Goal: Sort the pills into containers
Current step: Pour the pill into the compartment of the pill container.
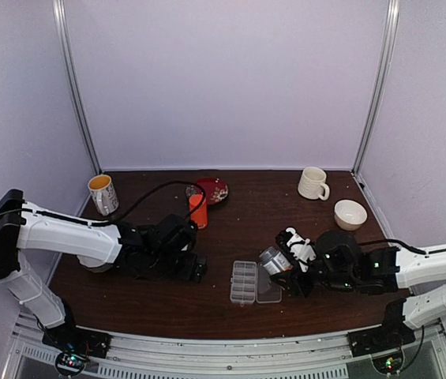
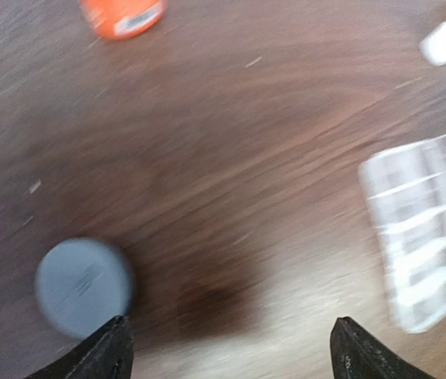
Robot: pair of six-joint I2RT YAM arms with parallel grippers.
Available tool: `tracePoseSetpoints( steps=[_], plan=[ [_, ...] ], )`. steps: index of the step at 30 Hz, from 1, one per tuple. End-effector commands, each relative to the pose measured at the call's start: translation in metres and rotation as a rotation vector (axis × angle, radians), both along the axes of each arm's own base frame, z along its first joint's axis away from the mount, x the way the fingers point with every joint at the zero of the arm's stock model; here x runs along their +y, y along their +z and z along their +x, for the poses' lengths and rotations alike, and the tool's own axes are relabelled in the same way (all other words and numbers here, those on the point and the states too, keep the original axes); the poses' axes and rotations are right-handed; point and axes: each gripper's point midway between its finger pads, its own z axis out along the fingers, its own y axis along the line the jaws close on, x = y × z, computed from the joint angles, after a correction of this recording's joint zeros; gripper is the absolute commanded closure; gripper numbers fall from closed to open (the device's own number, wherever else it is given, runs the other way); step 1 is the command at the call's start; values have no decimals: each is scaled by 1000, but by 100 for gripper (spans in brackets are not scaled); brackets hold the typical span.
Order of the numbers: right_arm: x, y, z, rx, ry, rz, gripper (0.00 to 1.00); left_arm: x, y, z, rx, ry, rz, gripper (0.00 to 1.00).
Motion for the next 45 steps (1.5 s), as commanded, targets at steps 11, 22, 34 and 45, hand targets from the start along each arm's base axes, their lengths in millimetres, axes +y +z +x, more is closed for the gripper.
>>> tracePoseSetpoints(
  steps=[11,22,34,45],
  plan=[
    [17,-5,-4,291,34,-46,100,-84,16,5,-35,-178,-364,18],
    [18,-18,6,377,-40,-123,100,-97,6,-1,12,-215,-399,26],
    [28,-33,14,512,-96,-207,100,-99,-3,-5,43,-207,-406,40],
    [31,-35,19,528,-116,-196,100,-105,-4,-5,59,-219,-410,45]
  ],
)
